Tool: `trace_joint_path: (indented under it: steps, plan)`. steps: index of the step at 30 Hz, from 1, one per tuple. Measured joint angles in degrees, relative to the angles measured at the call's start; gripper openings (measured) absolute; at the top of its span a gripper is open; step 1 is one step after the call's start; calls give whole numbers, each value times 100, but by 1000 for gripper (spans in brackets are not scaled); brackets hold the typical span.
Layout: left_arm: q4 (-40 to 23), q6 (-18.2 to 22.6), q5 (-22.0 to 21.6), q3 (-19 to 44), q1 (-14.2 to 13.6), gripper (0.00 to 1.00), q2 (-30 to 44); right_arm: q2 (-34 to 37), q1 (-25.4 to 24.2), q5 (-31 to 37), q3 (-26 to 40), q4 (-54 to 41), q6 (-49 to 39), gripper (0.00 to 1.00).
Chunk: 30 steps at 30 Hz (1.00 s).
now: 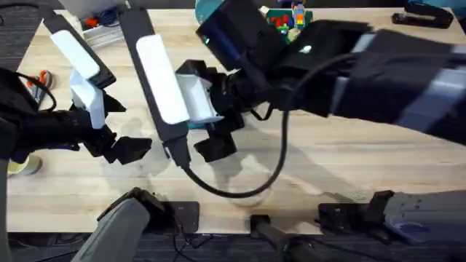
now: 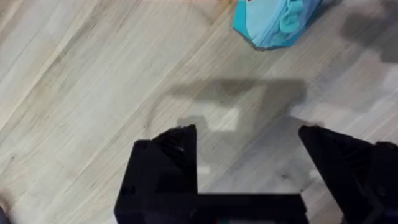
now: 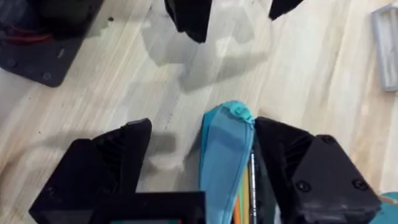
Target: Unzip the bag, pick up the pens from the table one at a time and place them inside, then zip the bag closed.
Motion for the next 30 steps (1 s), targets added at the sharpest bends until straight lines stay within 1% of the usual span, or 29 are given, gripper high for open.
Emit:
trace_joint_path:
  steps: [5, 10, 15, 21, 25, 30]
  plan:
    - [0, 1, 0, 0, 0, 993, 0, 269, 0, 111, 0, 97, -33, 997]
    - [0, 0, 0, 0, 0, 993, 0, 340, 35, 168, 0, 317, -327, 997]
    - [0, 2, 1, 0, 0, 992, 0, 486, 98, 178, 0, 405, -1040, 997]
    - [-2, 2, 2, 0, 0, 993, 0, 977, 111, 190, 0, 624, -1935, 997]
    - [0, 2, 4, 0, 0, 993, 0, 1189, 111, 277, 0, 976, -2243, 997]
    - [0, 2, 7, 0, 0, 993, 0, 1259, 111, 405, 0, 1375, -2392, 996]
